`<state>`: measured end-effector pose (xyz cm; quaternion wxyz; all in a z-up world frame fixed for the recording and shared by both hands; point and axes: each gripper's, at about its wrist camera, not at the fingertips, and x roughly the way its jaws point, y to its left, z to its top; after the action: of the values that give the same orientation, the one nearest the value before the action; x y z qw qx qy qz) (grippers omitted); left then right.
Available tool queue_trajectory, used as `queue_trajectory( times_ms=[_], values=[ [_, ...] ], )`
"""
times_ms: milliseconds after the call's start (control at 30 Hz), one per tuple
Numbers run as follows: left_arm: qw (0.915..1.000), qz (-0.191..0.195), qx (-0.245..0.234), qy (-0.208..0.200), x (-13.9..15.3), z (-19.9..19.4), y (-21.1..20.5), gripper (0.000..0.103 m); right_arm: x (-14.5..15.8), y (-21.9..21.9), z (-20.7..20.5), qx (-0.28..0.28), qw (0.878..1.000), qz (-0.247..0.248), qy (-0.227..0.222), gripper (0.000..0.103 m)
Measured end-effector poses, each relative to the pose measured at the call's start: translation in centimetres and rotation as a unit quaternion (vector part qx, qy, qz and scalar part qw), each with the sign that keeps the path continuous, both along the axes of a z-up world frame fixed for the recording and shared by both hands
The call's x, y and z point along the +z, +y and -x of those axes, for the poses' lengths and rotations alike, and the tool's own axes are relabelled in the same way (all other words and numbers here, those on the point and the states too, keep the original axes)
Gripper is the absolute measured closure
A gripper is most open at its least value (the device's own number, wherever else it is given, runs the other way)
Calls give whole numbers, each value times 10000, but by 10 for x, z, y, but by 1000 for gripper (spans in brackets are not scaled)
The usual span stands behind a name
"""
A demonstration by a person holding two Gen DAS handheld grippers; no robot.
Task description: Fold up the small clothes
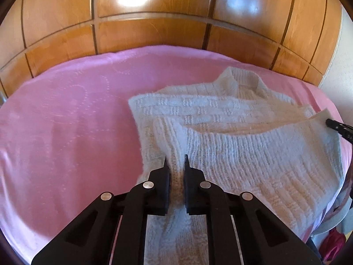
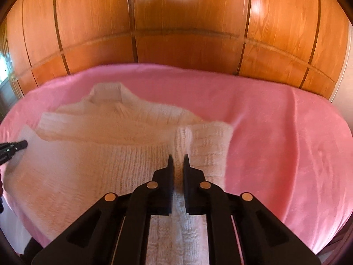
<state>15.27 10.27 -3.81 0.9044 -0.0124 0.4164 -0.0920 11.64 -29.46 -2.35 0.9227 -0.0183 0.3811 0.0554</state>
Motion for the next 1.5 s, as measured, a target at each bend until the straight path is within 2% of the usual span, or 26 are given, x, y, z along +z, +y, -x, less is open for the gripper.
queue_trajectory(
  times_ms=[100, 300, 467, 600, 800, 933, 1067, 1167, 1200, 1267, 1333, 1367, 1433, 1500],
  values=[
    [9998, -74, 33, -191, 18, 8, -1, 94, 20, -3, 5, 38, 9998, -56, -184, 97],
    [9981, 40, 47, -615, 55, 14, -3, 94, 54, -6, -1, 78, 9983, -327, -473, 97],
    [9962, 81, 102, -863, 74, -8, -6, 94, 62, -12, -32, -98, 9977, -314, -599, 97],
    [9960, 113, 171, -873, 76, -46, -13, 94, 59, -20, -66, -358, 9970, -448, -516, 97],
    [9979, 20, 371, -529, 50, -109, -24, 94, 21, -20, -123, -774, 9967, -195, -161, 97],
    [9981, -264, 564, -30, 7, -146, -31, 94, -18, -24, -148, -1002, 9948, 50, 200, 97],
    [9950, -398, 785, 476, -36, -163, -31, 94, -61, -26, -161, -1132, 9913, 282, 602, 97],
    [9936, -674, 818, 401, -41, -165, -39, 93, -66, -26, -163, -1193, 9900, 365, 662, 96],
    [9930, -767, 801, 414, -40, -166, -41, 93, -64, -25, -163, -1176, 9899, 412, 679, 95],
    [9928, -800, 774, 443, -33, -162, -40, 85, -58, -25, -160, -1143, 9904, 423, 649, 88],
    [9931, -647, 880, 420, -22, -152, -32, 55, -46, -23, -151, -1118, 9919, 345, 494, 63],
    [9937, -469, 941, 376, -16, -144, -25, 51, -36, -23, -140, -1126, 9927, 261, 345, 49],
    [9942, -95, 1023, 329, -6, -125, -9, 51, -25, -20, -123, -1007, 9947, 79, 215, 50],
    [9933, 121, 1107, 293, 0, -101, 5, 51, -16, -15, -102, -751, 9969, -192, 166, 50]
  ],
)
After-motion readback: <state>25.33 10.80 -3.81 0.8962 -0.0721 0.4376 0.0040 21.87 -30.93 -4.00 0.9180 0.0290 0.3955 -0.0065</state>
